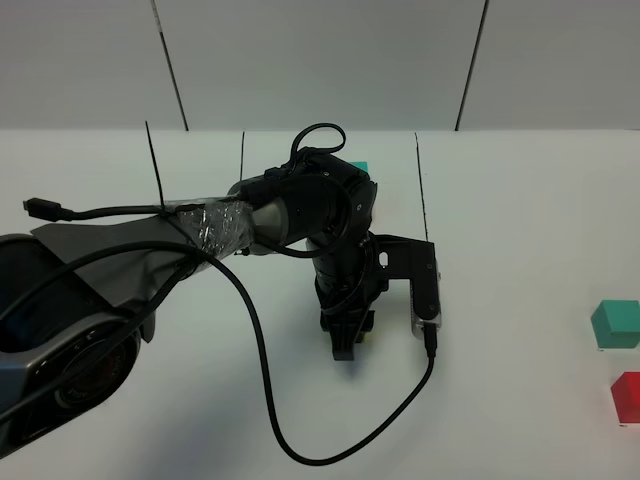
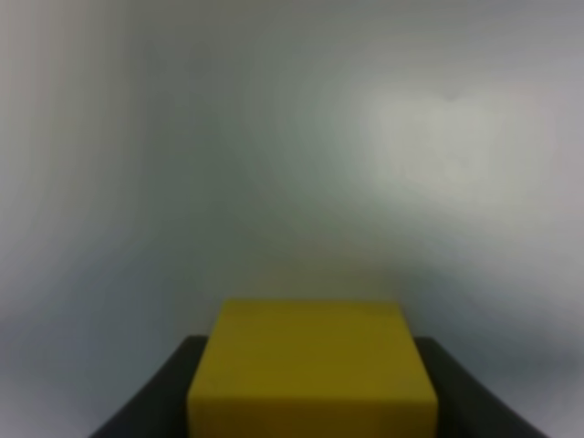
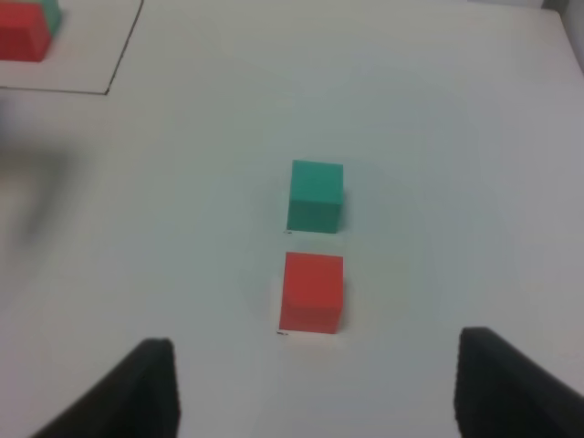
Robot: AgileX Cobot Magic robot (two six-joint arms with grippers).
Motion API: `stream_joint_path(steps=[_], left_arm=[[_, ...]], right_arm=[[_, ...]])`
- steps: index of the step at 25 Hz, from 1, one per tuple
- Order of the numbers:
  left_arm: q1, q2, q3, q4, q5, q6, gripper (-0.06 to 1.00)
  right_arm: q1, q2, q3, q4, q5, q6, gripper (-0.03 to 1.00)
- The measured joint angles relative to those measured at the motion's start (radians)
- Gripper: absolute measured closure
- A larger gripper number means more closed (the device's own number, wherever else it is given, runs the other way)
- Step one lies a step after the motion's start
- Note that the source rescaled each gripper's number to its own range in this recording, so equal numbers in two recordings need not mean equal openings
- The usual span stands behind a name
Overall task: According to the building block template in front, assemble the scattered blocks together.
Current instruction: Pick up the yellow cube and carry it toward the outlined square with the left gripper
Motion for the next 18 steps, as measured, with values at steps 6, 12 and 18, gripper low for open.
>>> stream_joint_path(steps=[6,12,18], left_arm=[[0.000,0.002,0.000,0.000,0.006,-0.024,0.78],[0.000,0.004,-0.005,0.002,0.048,-0.134,0.28],[0.000,-0.067,-0.093,0.015,0.187,-0.277,-0.02]], right_arm=[[0.000,0.000,0.000,0.000,0.000,0.000,0.49],[0.000,0.000,0.000,0.000,0.000,0.000,0.49],[0.000,0.000,0.000,0.000,0.000,0.000,0.49]])
